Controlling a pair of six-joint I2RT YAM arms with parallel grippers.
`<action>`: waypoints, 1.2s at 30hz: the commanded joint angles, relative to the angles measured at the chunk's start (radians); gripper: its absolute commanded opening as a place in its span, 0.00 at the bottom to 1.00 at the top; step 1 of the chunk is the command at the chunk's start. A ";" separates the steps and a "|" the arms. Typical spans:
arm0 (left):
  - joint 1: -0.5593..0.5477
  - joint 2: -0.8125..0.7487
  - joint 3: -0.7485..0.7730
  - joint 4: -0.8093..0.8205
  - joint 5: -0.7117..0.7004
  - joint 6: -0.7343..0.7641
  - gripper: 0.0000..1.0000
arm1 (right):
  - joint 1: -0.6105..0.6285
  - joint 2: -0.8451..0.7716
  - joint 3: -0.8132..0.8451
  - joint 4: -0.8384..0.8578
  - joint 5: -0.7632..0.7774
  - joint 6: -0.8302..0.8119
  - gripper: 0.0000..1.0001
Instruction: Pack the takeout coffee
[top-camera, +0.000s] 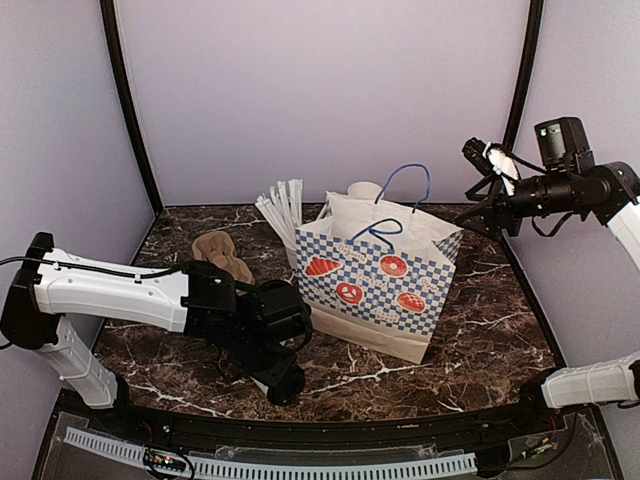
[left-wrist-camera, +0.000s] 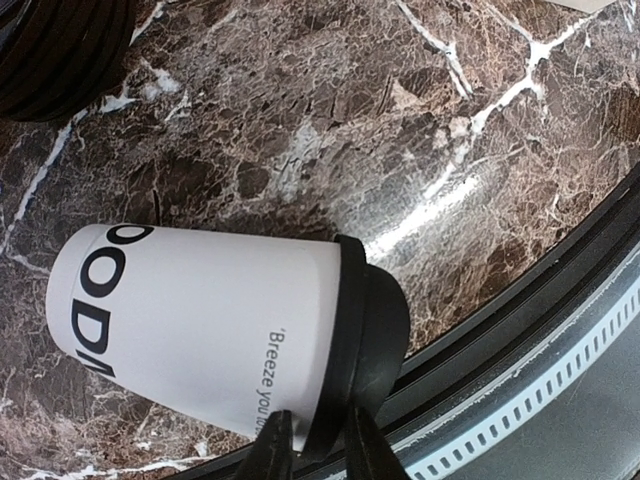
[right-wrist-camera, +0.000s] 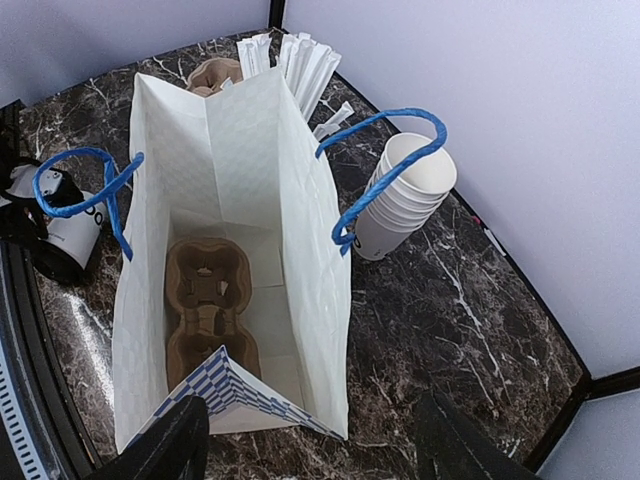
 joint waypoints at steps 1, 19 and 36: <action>0.006 0.024 -0.001 -0.018 -0.012 0.027 0.20 | -0.003 -0.008 -0.005 0.031 -0.015 -0.002 0.71; 0.123 -0.331 0.060 0.110 0.062 0.050 0.03 | 0.021 0.037 0.188 -0.062 -0.389 -0.063 0.75; 0.171 -0.545 -0.076 0.558 0.045 -0.046 0.00 | 0.615 0.429 0.413 0.071 0.112 0.085 0.81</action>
